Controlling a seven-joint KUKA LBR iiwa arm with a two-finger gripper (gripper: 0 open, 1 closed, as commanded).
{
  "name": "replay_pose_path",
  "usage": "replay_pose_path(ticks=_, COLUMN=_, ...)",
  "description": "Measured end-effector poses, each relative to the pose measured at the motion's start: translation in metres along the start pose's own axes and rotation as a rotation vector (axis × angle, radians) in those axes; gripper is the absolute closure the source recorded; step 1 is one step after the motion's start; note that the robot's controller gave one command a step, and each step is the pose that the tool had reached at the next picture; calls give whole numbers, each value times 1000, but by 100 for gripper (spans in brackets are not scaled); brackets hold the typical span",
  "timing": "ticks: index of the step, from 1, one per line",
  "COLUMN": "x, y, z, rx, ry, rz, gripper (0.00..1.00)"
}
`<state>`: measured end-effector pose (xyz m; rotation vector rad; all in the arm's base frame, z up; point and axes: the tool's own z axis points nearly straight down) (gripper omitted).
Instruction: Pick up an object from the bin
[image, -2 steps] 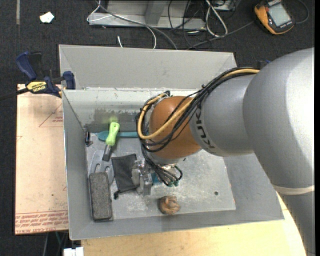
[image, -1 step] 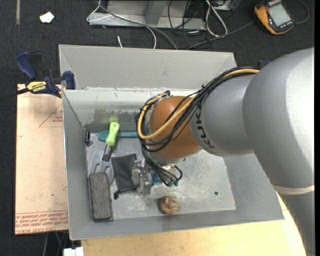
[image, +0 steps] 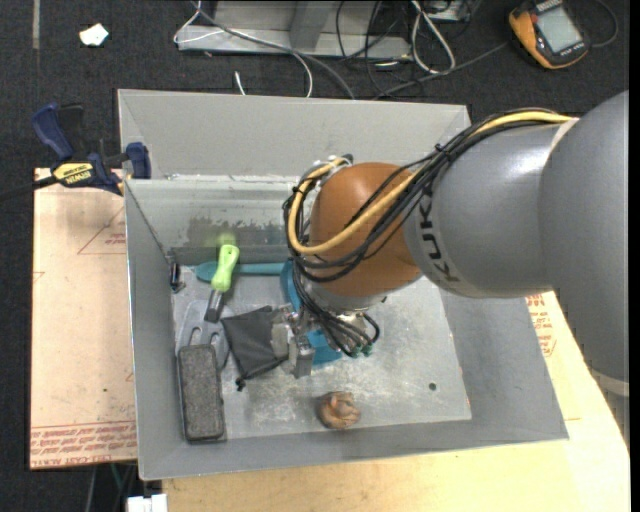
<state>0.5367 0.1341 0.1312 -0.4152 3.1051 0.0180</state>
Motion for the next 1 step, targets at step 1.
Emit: replay_pose_path(ticks=1, x=10, y=-3, z=-68, rx=0, ry=0, rz=-20, gripper=100)
